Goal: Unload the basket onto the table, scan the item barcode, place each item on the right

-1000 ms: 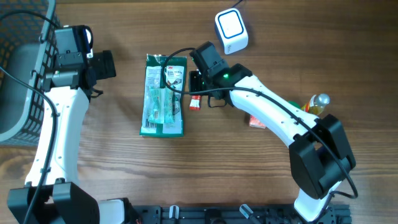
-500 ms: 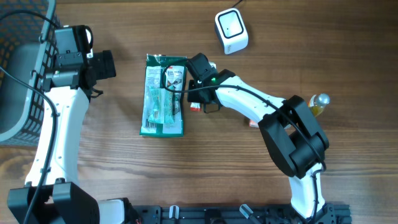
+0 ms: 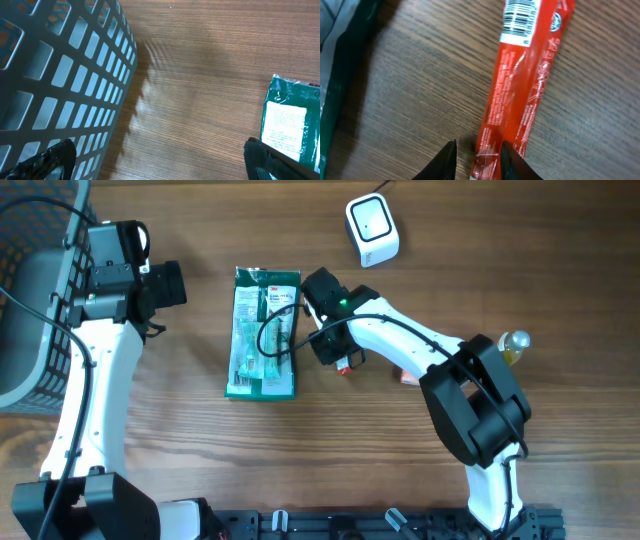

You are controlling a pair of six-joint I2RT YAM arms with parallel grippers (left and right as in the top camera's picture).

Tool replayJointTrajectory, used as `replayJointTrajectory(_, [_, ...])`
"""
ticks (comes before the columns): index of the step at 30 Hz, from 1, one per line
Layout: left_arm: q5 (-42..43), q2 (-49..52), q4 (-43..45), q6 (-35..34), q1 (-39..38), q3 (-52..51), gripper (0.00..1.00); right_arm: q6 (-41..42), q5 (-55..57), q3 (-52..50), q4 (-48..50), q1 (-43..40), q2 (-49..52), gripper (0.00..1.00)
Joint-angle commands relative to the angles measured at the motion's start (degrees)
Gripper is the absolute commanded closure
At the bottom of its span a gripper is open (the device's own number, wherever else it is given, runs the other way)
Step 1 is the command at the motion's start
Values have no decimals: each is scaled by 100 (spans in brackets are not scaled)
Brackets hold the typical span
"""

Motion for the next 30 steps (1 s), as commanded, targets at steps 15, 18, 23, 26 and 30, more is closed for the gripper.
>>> replayJointTrajectory(15, [-11,-9,15,44,0,13,0,688,933,103,247,-101,-310,70])
replayJointTrajectory(18, [-11,-9,15,44,0,13,0,1016,907,87,-481,-101,-310,69])
replayJointTrajectory(23, [-11,-9,15,44,2,13,0,1121,625,-68,-680,-101,-310,70])
replayJointTrajectory(26, [-11,-9,15,44,0,13,0,1102,199,-70,-682,-101,-310,70])
replayJointTrajectory(30, [-11,-9,15,44,2,13,0,1104,90,-70,-748,-101,-310,70])
